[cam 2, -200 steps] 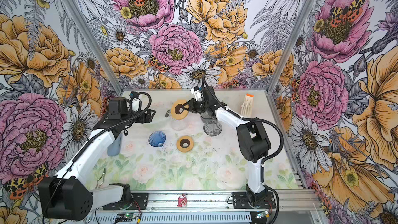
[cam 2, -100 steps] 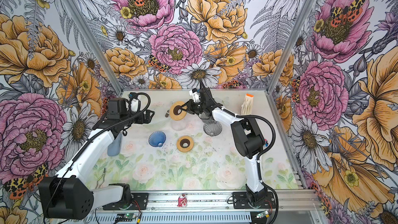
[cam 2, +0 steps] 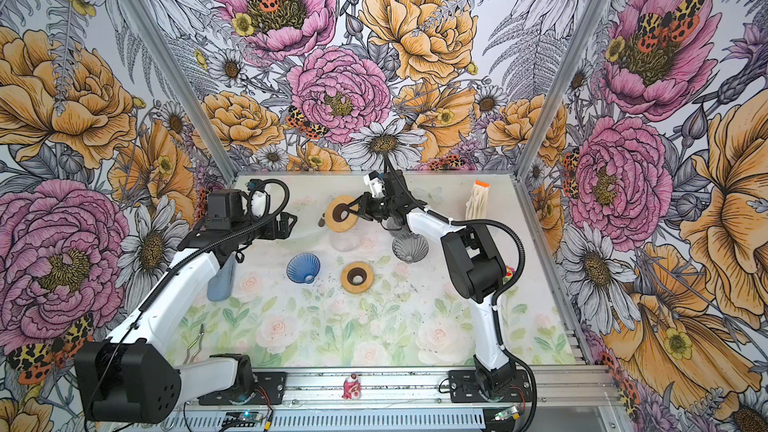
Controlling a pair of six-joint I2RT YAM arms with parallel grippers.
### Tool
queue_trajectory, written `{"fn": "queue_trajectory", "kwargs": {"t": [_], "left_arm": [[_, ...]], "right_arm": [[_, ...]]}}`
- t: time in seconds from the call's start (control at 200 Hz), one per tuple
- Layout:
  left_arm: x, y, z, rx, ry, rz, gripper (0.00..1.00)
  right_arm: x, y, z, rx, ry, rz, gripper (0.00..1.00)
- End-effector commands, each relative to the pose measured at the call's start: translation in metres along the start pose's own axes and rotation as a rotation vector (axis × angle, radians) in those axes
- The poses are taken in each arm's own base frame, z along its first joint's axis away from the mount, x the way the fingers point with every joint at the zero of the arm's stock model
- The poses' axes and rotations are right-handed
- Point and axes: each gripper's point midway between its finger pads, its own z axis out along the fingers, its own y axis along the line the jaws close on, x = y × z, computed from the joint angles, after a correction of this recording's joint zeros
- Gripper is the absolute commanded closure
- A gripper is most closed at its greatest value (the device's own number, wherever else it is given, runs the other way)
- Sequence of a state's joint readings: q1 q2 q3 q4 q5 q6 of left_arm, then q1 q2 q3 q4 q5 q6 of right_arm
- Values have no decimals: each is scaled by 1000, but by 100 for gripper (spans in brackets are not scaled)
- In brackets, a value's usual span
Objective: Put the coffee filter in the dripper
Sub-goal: 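Set the bamboo stand onto the clear glass server with the right gripper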
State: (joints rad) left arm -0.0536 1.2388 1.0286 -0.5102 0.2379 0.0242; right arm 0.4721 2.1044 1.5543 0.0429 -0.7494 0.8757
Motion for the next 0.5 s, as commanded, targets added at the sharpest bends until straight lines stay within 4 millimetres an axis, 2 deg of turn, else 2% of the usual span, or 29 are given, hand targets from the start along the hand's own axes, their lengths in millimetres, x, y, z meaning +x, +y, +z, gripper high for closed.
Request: {"fn": "queue_trajectory", "kwargs": {"t": [0.0,0.19,0.495], "left_arm": [[-1,-1,-6,15,-7,-12,1],[-1,-1,-4,14,-3,-10,1],[-4,-2,-6,16,-12,-13,1]], "right_arm": [[-11,5,2,-20,-28,-24,88],[-12,3,1,-15,-32,-24,79],[-14,1,-6,-1,-48,-26,72]]}}
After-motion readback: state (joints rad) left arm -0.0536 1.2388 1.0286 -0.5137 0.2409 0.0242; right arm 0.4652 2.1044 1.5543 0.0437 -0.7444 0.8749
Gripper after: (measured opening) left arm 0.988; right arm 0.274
